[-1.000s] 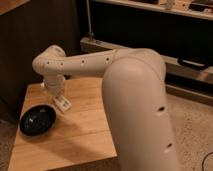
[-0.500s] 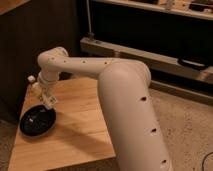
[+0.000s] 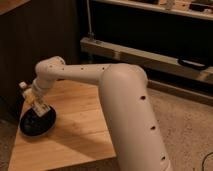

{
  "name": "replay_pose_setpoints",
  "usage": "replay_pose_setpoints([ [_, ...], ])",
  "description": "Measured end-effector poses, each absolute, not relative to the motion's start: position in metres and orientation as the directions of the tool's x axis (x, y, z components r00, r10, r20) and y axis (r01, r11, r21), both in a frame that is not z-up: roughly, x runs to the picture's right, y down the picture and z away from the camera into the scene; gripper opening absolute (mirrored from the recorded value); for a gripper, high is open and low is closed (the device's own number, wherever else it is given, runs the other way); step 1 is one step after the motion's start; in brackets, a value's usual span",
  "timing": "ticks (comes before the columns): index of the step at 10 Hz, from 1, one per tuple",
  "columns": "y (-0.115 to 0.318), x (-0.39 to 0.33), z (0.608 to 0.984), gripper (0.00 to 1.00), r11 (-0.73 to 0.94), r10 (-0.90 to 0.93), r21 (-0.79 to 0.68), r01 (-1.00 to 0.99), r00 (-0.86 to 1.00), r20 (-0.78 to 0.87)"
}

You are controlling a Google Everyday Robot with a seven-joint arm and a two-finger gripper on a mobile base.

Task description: Place the bottle in the ceramic bowl

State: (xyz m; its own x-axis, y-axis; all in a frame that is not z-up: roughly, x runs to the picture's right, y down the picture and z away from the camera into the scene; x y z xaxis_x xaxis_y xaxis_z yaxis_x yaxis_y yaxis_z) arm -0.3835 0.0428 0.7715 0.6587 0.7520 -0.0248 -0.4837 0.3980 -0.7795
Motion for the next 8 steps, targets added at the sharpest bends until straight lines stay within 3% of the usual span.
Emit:
replay_pose_setpoints([
  [5, 0.072, -0.392, 0.778, 0.47, 0.433, 0.722, -0.800, -0.415, 0.691, 0.033],
  [8, 0.075, -0.391, 0.779, 0.51, 0.425, 0.726, -0.809, -0.407, 0.687, 0.036],
])
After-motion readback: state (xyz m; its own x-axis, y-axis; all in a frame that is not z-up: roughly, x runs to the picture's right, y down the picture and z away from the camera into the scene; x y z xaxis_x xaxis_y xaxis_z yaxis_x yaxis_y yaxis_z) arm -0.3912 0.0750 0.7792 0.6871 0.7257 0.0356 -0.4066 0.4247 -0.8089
